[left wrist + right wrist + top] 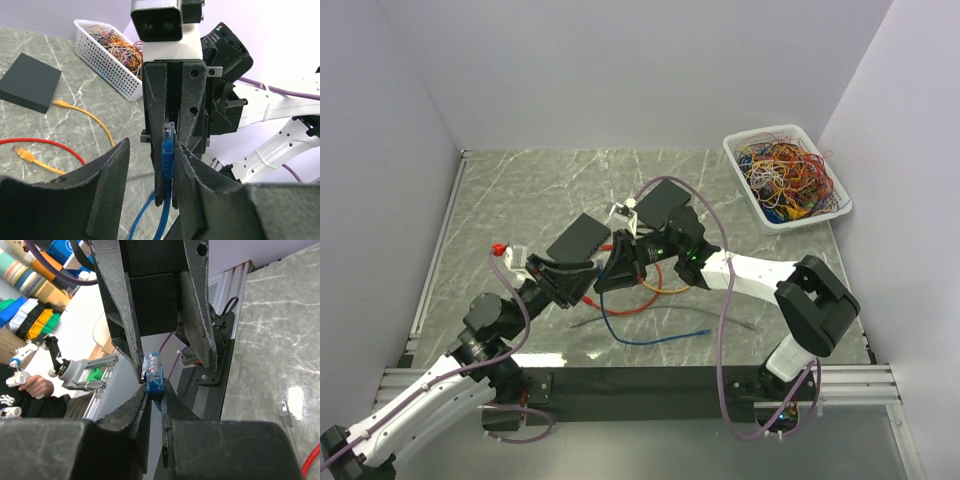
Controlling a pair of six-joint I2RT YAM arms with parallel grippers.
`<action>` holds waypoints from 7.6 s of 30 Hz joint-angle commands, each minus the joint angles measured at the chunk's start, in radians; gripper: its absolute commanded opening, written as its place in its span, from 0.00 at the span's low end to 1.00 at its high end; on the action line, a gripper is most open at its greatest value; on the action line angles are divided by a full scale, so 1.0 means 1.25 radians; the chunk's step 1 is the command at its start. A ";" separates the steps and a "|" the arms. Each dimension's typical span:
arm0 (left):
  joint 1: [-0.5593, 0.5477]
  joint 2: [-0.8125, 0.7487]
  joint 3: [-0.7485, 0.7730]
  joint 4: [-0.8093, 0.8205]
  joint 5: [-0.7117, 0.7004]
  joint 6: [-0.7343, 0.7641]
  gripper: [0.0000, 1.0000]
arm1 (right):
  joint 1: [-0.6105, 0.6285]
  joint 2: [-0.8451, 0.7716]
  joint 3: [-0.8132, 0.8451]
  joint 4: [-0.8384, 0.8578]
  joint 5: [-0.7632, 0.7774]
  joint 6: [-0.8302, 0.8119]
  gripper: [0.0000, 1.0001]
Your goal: Insert the plug into the switch port
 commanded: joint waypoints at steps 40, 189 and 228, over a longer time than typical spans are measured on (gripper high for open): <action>-0.002 -0.006 0.090 -0.184 -0.255 -0.129 0.01 | 0.038 -0.148 0.160 -0.639 0.509 -0.366 0.92; 0.653 0.998 0.140 0.520 0.344 -0.101 0.75 | 0.109 0.386 0.449 -0.821 0.991 -0.478 0.00; 0.603 0.887 0.254 0.065 0.139 0.103 0.65 | 0.111 0.355 0.421 -0.832 0.989 -0.443 0.00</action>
